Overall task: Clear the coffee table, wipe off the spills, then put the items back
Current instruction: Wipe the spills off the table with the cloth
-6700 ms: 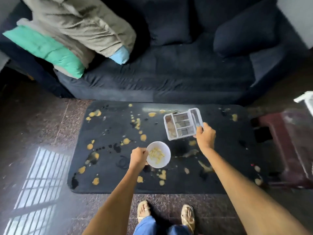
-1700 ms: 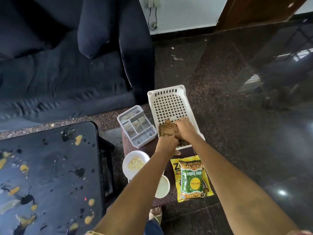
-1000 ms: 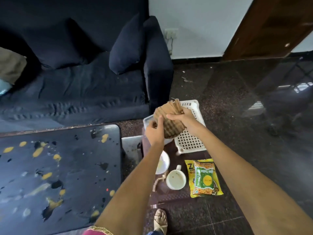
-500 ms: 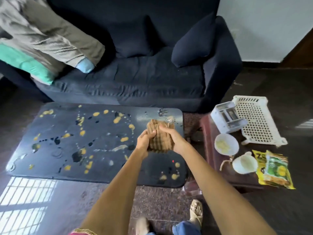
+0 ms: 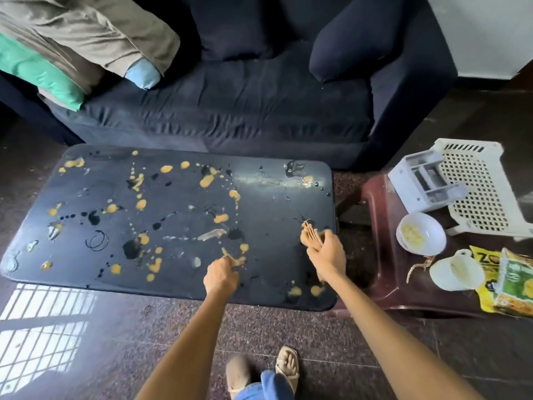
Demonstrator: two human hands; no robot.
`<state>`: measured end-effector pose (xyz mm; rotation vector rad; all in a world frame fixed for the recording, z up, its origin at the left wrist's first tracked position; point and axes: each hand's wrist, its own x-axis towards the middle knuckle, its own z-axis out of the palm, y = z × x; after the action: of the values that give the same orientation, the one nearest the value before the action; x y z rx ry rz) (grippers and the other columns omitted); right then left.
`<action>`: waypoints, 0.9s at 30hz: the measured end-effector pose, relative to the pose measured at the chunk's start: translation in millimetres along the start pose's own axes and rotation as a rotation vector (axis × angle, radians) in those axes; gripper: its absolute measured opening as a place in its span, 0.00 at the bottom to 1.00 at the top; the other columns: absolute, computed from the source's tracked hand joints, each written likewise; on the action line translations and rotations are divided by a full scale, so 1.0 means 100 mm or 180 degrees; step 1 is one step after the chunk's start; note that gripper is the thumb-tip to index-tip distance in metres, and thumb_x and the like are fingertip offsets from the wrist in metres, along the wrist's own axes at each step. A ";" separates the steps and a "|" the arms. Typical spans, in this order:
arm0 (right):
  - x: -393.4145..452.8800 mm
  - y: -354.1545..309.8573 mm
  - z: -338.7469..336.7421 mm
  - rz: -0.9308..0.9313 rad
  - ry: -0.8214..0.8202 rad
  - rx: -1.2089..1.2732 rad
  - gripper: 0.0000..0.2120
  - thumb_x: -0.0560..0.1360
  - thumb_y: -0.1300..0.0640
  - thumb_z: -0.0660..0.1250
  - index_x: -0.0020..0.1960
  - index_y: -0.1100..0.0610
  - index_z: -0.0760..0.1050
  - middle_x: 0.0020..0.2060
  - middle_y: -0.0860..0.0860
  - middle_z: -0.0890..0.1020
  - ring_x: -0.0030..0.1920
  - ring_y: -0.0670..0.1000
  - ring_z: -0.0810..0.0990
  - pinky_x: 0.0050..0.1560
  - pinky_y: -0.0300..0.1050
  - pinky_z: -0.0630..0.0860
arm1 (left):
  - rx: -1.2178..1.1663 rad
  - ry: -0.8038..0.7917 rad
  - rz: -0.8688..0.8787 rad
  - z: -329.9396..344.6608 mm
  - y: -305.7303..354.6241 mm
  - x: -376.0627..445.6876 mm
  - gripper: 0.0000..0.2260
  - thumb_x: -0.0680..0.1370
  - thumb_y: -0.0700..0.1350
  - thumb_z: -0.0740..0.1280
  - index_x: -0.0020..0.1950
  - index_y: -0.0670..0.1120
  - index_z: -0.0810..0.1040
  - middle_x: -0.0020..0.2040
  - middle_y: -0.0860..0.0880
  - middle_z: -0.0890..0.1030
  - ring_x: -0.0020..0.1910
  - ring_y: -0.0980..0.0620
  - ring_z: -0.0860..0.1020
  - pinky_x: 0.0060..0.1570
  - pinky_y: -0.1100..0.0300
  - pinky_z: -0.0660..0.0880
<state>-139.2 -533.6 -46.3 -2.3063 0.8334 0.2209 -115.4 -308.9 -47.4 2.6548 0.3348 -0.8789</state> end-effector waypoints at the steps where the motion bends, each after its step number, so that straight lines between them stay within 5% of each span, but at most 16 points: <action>1: 0.03 0.01 0.05 -0.0076 0.0100 -0.0088 0.12 0.69 0.60 0.69 0.50 0.60 0.71 0.48 0.56 0.77 0.49 0.58 0.77 0.41 0.48 0.72 | 0.0055 0.0080 0.0042 0.01 -0.04 0.05 0.12 0.77 0.42 0.65 0.60 0.43 0.75 0.60 0.44 0.78 0.61 0.43 0.74 0.55 0.51 0.73; 6: 0.11 -0.18 0.41 -0.0682 0.0293 -0.0594 0.13 0.71 0.63 0.67 0.55 0.60 0.70 0.54 0.58 0.75 0.57 0.59 0.72 0.45 0.53 0.77 | 0.0154 0.0276 0.0188 -0.14 -0.18 0.36 0.12 0.78 0.40 0.62 0.61 0.42 0.73 0.62 0.42 0.74 0.63 0.42 0.70 0.56 0.49 0.72; 10: 0.10 -0.31 0.93 -0.1430 -0.0119 -0.1499 0.23 0.72 0.46 0.66 0.59 0.61 0.71 0.60 0.62 0.73 0.58 0.62 0.73 0.56 0.55 0.74 | 0.0219 0.0397 0.0276 -0.34 -0.25 0.70 0.15 0.79 0.43 0.61 0.65 0.41 0.72 0.64 0.42 0.73 0.65 0.42 0.69 0.58 0.49 0.71; 17: 0.16 -0.16 1.29 -0.1204 0.0759 -0.1550 0.17 0.73 0.43 0.55 0.56 0.50 0.72 0.63 0.59 0.72 0.61 0.62 0.72 0.52 0.59 0.73 | 0.0489 0.0441 0.0624 -0.54 -0.25 1.28 0.19 0.79 0.45 0.63 0.68 0.40 0.68 0.66 0.42 0.68 0.66 0.42 0.65 0.58 0.48 0.70; 22: 0.09 -0.40 1.71 -0.0744 0.1042 -0.1171 0.18 0.74 0.43 0.58 0.61 0.49 0.72 0.64 0.59 0.70 0.59 0.60 0.71 0.52 0.56 0.70 | 0.1024 0.0394 0.0597 -0.65 -0.28 1.53 0.16 0.77 0.43 0.67 0.61 0.36 0.73 0.63 0.40 0.71 0.61 0.41 0.71 0.53 0.51 0.73; 27: 0.11 -0.49 1.90 -0.1984 0.0852 -0.1745 0.21 0.74 0.47 0.58 0.66 0.47 0.68 0.68 0.56 0.68 0.65 0.59 0.67 0.54 0.59 0.73 | 0.2097 0.0028 0.1002 -0.78 -0.15 1.70 0.08 0.75 0.38 0.68 0.53 0.39 0.79 0.52 0.41 0.81 0.53 0.42 0.80 0.46 0.55 0.75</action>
<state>-88.7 -388.7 -169.6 -3.0308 0.1322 -0.1634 54.3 -245.8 -95.3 3.1617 -0.4442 -0.9972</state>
